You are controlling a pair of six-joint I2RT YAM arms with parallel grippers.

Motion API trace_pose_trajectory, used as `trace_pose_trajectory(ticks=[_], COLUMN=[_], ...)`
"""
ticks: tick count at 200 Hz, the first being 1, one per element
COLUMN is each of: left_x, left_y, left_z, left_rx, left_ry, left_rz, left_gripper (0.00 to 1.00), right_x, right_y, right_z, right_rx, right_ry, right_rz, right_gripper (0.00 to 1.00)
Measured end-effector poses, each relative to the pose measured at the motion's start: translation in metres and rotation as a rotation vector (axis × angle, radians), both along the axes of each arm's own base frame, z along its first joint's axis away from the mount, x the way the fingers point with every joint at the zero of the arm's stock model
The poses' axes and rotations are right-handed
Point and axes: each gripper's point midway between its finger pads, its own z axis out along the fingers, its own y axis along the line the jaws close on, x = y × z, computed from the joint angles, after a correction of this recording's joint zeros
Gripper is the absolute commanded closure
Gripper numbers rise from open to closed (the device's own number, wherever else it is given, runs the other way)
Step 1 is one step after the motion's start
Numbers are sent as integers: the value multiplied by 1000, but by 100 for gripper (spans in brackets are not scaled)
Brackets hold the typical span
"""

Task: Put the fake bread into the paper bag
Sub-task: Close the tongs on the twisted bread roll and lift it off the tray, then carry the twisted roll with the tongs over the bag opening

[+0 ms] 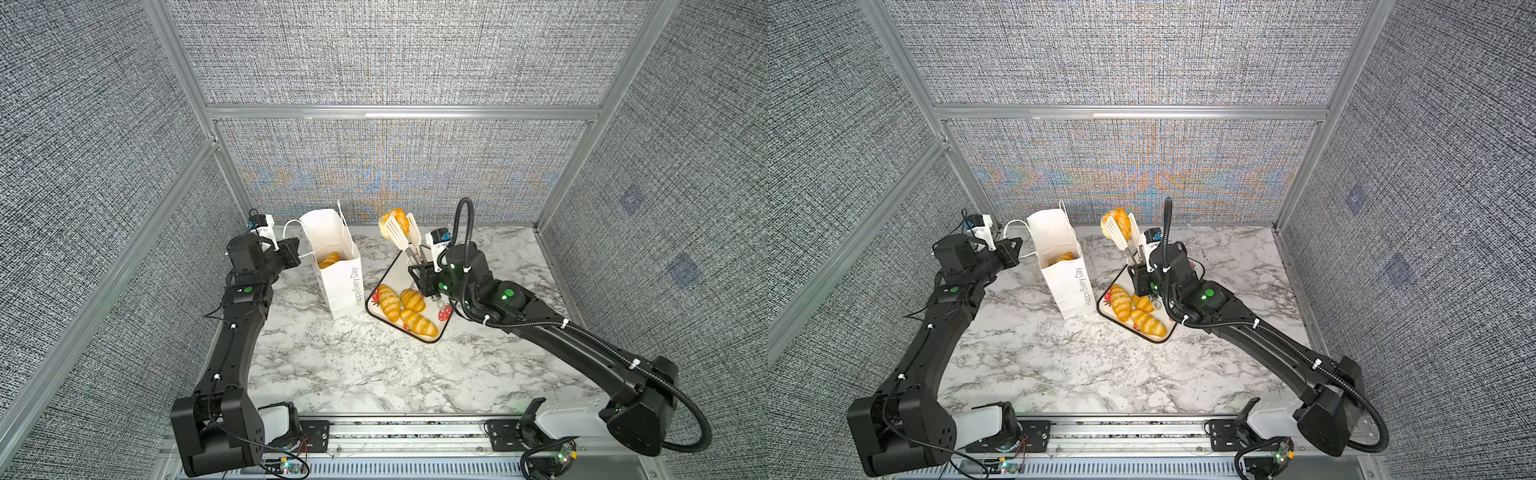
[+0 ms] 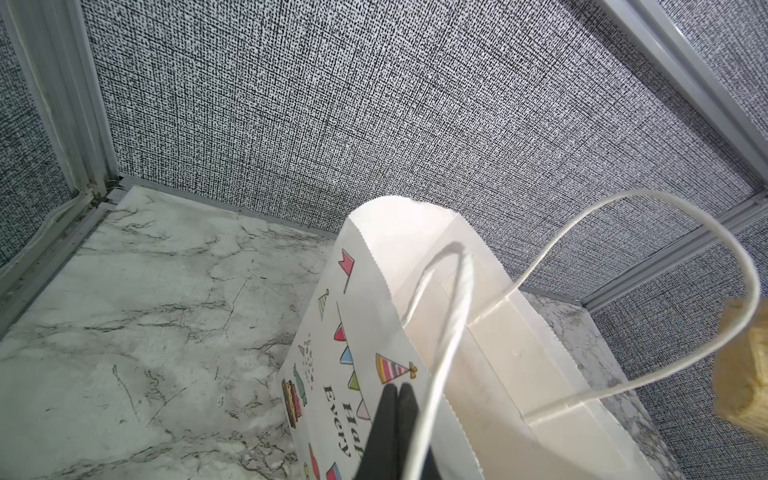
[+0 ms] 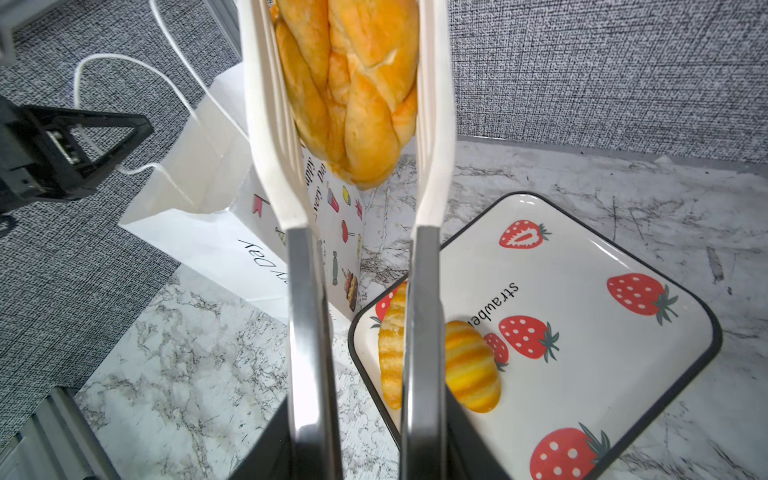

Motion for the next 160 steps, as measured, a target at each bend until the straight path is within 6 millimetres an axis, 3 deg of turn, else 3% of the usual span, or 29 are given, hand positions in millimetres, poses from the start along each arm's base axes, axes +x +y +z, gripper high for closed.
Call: trace_pose_trajectory(ticks=[97,160], left_x=[0,0], left_y=[0,0], left_z=[0,0], left_rx=[0,-4], left_ry=[0,1], left_rz=[0,1], left_gripper=[100,100], right_x=[-22,-34], right_y=[47,80], right_z=[43,52], right_rx=[22,9], right_ry=[-140,-173], right_rz=[130,208], right_gripper=[60,60])
